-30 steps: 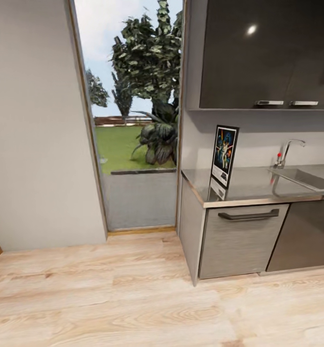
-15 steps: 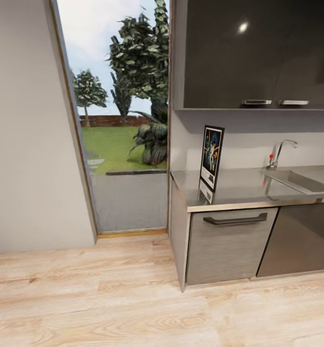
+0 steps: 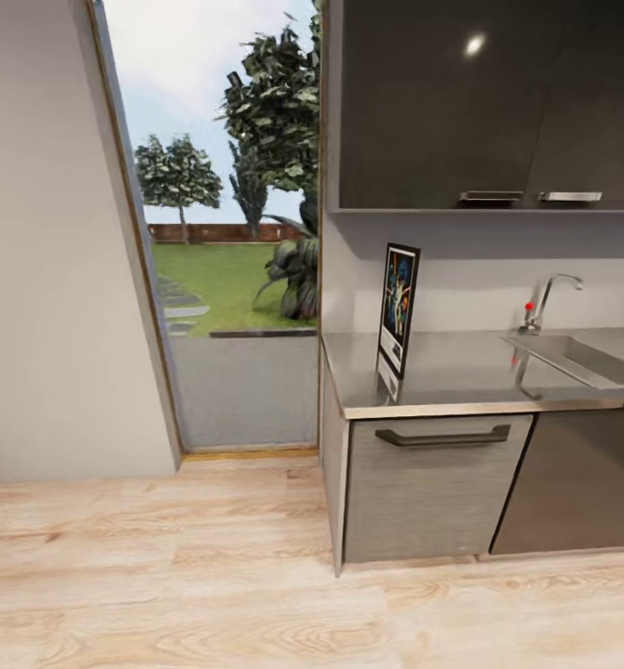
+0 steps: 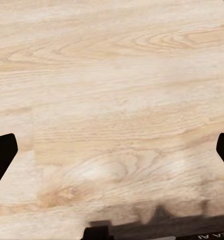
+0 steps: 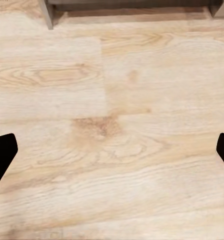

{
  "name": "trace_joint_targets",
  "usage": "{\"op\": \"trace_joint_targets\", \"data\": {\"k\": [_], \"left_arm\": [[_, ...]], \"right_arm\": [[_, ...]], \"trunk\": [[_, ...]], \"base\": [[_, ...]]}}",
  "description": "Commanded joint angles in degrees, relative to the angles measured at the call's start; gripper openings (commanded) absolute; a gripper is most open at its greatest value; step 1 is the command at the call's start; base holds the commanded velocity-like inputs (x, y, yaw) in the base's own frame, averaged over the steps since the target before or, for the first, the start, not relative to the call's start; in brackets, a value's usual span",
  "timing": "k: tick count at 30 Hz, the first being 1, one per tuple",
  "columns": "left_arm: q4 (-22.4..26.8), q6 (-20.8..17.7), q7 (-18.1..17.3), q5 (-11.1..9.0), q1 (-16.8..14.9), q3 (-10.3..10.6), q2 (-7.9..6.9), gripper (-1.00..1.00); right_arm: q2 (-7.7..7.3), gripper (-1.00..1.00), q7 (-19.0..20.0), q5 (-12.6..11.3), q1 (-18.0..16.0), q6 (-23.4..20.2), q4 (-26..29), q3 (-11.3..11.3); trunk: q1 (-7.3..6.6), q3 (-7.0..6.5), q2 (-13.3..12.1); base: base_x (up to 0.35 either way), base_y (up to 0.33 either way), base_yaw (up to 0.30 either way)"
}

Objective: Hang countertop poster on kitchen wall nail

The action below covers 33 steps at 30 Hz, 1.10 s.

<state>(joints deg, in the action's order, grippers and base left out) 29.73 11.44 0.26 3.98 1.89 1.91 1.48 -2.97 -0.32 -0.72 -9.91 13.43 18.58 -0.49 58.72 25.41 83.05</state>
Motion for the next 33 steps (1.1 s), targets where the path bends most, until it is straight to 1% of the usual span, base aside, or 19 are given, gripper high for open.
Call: {"op": "trace_joint_targets", "data": {"k": [1, 4, 8, 9, 11, 13, 14, 15, 20, 24, 25, 26, 27, 28, 29, 30, 31, 33], "left_arm": [[0.1, 0.1, 0.0, 0.4, 0.0, -0.1, 0.01, 1.0], [0.1, 0.1, 0.0, 0.4, 0.0, -0.1, 0.01, 1.0], [0.1, 0.1, 0.0, 0.4, 0.0, -0.1, 0.01, 1.0], [0.2, 0.1, 0.0, 0.4, 0.0, -0.2, -0.05, 1.0], [0.2, 0.2, 0.0, 0.3, 0.0, -0.3, -0.07, 1.0], [0.2, 0.2, 0.0, 0.3, 0.0, -0.4, -0.09, 1.0], [0.2, 0.2, 0.0, 0.2, 0.0, -0.5, -0.12, 1.0], [0.2, 0.2, 0.0, 0.1, 0.0, -0.6, -0.13, 1.0], [0.3, 0.2, 0.0, 0.0, 0.0, -0.7, -0.09, 1.0], [0.4, 0.3, 0.0, -0.1, 0.0, -0.7, -0.08, 1.0], [0.4, 0.3, 0.0, -0.1, 0.0, -0.7, -0.08, 1.0], [0.4, 0.3, 0.0, -0.2, 0.0, -0.7, -0.08, 1.0], [0.4, 0.3, 0.0, -0.3, 0.0, -0.8, -0.08, 1.0], [0.4, 0.3, 0.0, -0.3, 0.0, -0.8, -0.08, 1.0], [0.5, 0.3, 0.1, -0.4, 0.0, -1.0, -0.08, 1.0], [0.5, 0.3, 0.1, -0.4, 0.0, -1.0, -0.08, 1.0], [0.5, 0.2, 0.1, -0.4, 0.0, -1.0, -0.08, 1.0], [0.5, 0.2, 0.1, -0.4, 0.0, -1.1, -0.08, 1.0]], "right_arm": [[0.02, 1.0, 0.0, -0.1, 0.0, 0.2, 0.0, 0.0], [0.0, 1.0, 0.0, -0.1, 0.0, 0.2, 0.0, 0.0], [-0.1, 1.0, 0.0, 0.0, 0.0, 0.3, 0.0, -0.1], [-0.79, 1.0, 0.0, 0.0, 0.0, 1.7, -0.1, -1.1], [-0.98, 1.0, -0.1, -0.1, 0.0, 2.7, -0.1, -1.8], [-1.0, 1.0, -0.1, -0.4, 0.0, 2.8, 0.0, -1.8], [-1.03, 1.0, -0.1, -0.9, 0.0, 2.9, 0.1, -1.9], [-1.06, 1.0, -0.1, -2.8, 0.0, 3.0, 0.2, -2.0], [-1.13, 1.0, 0.0, -4.1, 0.0, 3.1, 0.3, -2.0], [-1.16, 1.0, 0.0, -5.1, 0.0, 3.1, 1.5, -2.1], [-1.16, 1.0, 0.0, -5.6, 0.0, 3.1, 2.8, -2.1], [-1.16, 1.0, 0.0, -6.0, 0.1, 3.1, 8.1, -2.0], [-1.16, 1.0, 0.0, -6.1, 0.9, 3.1, 14.9, -2.0], [-1.16, 1.0, -0.1, -6.1, 1.3, 3.0, 17.1, -2.0], [-1.11, 1.0, -0.6, -6.1, 4.0, 2.7, 30.2, -1.9], [-1.1, 1.0, -1.1, -6.1, 4.6, 2.6, 32.6, -1.9], [-1.07, 1.0, -1.9, -6.1, 5.5, 2.3, 36.6, -1.9], [-1.06, 1.0, -2.8, -6.1, 6.2, 1.0, 40.4, -1.9]], "trunk": [[0.01, 0.02, 0.0], [0.01, -0.06, 0.0], [0.01, -0.12, 0.0], [0.01, -0.12, 0.0], [0.01, -0.13, 0.0], [0.01, -0.13, 0.0], [0.01, -0.13, 0.0], [0.01, -0.13, 0.0], [0.01, -0.13, 0.0], [0.01, -0.13, 0.0], [0.01, -0.13, 0.0], [0.01, -0.13, 0.0], [0.01, -0.13, 0.0], [0.01, -0.13, 0.0], [0.01, -0.13, 0.0], [0.01, -0.13, 0.0], [0.01, -0.13, 0.0], [0.01, -0.13, 0.0]], "base": [[0.095, -0.309, 0.25], [0.053, -0.18, 0.26], [0.013, -0.043, 0.16], [0.002, -0.006, 0.021], [0.001, -0.002, 0.009], [0.0, -0.001, 0.003], [0.0, 0.0, 0.002], [0.0, 0.0, 0.0], [0.0, 0.0, 0.0], [0.0, 0.0, 0.0], [0.0, 0.0, 0.0], [0.0, 0.0, 0.0], [0.0, 0.0, 0.0], [0.0, 0.0, 0.0], [0.0, 0.0, 0.0], [0.0, 0.0, 0.0], [0.0, 0.0, 0.0], [0.0, 0.0, 0.0]]}}
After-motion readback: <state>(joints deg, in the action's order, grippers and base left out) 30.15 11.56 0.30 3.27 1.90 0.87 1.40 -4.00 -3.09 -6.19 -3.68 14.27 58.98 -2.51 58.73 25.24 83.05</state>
